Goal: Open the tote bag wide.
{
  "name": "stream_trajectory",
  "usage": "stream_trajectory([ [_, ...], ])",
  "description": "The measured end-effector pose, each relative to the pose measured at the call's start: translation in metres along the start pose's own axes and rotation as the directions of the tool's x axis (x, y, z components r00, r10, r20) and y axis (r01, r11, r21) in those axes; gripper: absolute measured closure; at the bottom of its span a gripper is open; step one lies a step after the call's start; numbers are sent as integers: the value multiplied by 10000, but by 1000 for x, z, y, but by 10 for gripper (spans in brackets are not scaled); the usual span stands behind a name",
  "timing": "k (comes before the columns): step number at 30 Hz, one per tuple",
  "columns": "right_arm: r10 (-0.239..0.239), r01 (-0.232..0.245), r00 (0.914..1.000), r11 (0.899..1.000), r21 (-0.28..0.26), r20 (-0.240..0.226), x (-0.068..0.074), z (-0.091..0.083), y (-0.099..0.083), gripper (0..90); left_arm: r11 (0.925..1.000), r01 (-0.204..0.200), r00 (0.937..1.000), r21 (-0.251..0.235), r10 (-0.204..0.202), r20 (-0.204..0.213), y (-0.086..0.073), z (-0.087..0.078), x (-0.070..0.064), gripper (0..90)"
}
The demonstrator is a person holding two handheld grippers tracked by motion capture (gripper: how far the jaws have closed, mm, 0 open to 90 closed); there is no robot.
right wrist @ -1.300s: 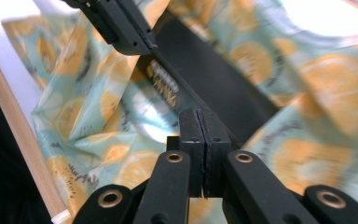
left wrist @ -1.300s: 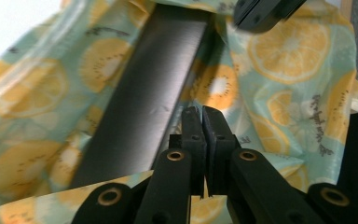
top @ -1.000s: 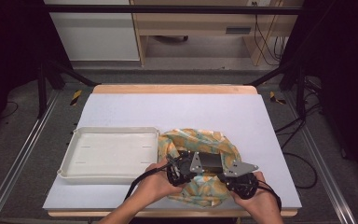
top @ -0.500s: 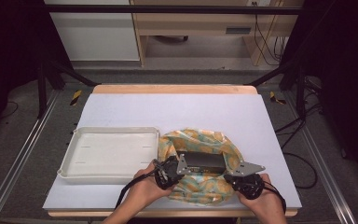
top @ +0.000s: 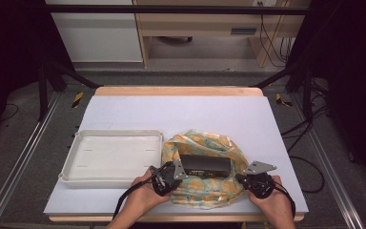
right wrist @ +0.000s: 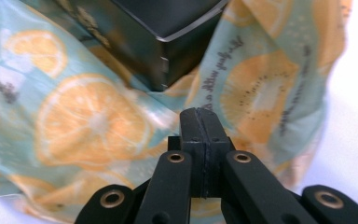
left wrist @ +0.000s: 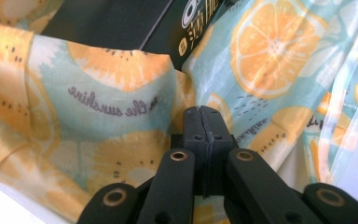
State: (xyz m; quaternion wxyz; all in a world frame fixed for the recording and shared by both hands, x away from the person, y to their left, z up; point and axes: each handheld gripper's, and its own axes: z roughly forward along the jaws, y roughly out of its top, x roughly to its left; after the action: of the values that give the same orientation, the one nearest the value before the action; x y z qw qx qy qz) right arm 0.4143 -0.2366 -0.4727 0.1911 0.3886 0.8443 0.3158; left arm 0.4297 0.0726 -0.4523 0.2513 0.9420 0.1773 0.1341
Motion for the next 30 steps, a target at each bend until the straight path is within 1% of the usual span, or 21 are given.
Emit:
stream_trajectory([
  [1, 53, -53, 10000, 10000, 53, 19, -1, 1, 0, 900, 10000, 55, 10000, -19, -55, -1, -1, 0, 0, 900],
  [2, 85, -85, 10000, 9999, 71, 26, -3, 2, 0, 900, 10000, 3, 10000, 67, -3, -27, -1, -1, 1, 900],
  [4, 153, -153, 9999, 9999, -21, 20, -5, 5, 1, 900, 9999, 116, 9999, 18, -116, -17, -3, -1, 1, 900],
  [6, 256, -256, 9997, 9996, -85, 32, -5, 5, 1, 900, 9998, 177, 9998, 0, -177, -48, -5, -2, 2, 900],
  [8, 201, -200, 9998, 9996, -187, 51, -3, 3, 2, 900, 9996, 267, 9996, -36, -267, -51, -8, -4, 3, 900],
  [9, 127, -125, 9999, 9993, -345, 57, -1, 0, 3, 900, 9996, 289, 9996, -16, -290, -66, -9, -5, 3, 900],
  [10, 147, -144, 9999, 9990, -428, 61, 0, -2, 4, 900, 9996, 299, 9995, -16, -299, -78, -10, -6, 4, 900],
  [12, 166, -157, 9998, 9965, -821, 102, 5, -10, 6, 900, 9992, 404, 9992, -55, -404, -57, -12, -6, 5, 900],
  [13, 161, -153, 9998, 9955, -934, 74, 7, -13, 6, 900, 9991, 420, 9991, -52, -420, -77, -14, -7, 6, 900],
  [15, -6, -4, 10000, 9929, -1186, -78, 15, -19, 10, 900, 9987, 502, 9987, -32, -502, -11, -17, -8, 8, 900],
  [16, -125, 110, 9999, 9923, -1237, -113, 17, -20, 12, 893, 9988, 496, 9988, -4, -496, -55, -18, -8, 9, 900],
  [17, -227, 191, 9994, 9906, -1358, -251, 21, -21, 15, 884, 9984, 573, 9984, -36, -573, 8, -20, -8, 9, 900],
  [19, -410, 350, 9985, 9875, -1534, -364, 29, -23, 22, 859, 9980, 632, 9980, -19, -632, 42, -22, -8, 10, 900],
  [21, -629, 518, 9960, 9848, -1658, -629, 37, -23, 28, 819, 9979, 649, 9979, -6, -649, 71, -23, -8, 11, 900],
  [22, -862, 709, 9930, 9818, -1763, -804, 43, -22, 33, 789, 9978, 656, 9978, 3, -656, 77, -23, -8, 11, 900],
  [23, -967, 783, 9907, 9806, -1799, -961, 47, -20, 35, 761, 9978, 658, 9978, 12, -658, 86, -24, -8, 11, 900],
  [25, -1286, 1062, 9840, 9792, -1730, -1234, 55, -15, 40, 690, 9980, 637, 9979, 51, -637, 60, -24, -8, 11, 900],
  [28, -1673, 1446, 9754, 9771, -1563, -1436, 63, -5, 43, 624, 9978, 658, 9977, 67, -659, 131, -25, -7, 11, 900],
  [30, -1762, 1537, 9732, 9764, -1520, -1480, 66, 0, 45, 587, 9979, 635, 9979, 96, -637, 142, -25, -7, 11, 900],
])
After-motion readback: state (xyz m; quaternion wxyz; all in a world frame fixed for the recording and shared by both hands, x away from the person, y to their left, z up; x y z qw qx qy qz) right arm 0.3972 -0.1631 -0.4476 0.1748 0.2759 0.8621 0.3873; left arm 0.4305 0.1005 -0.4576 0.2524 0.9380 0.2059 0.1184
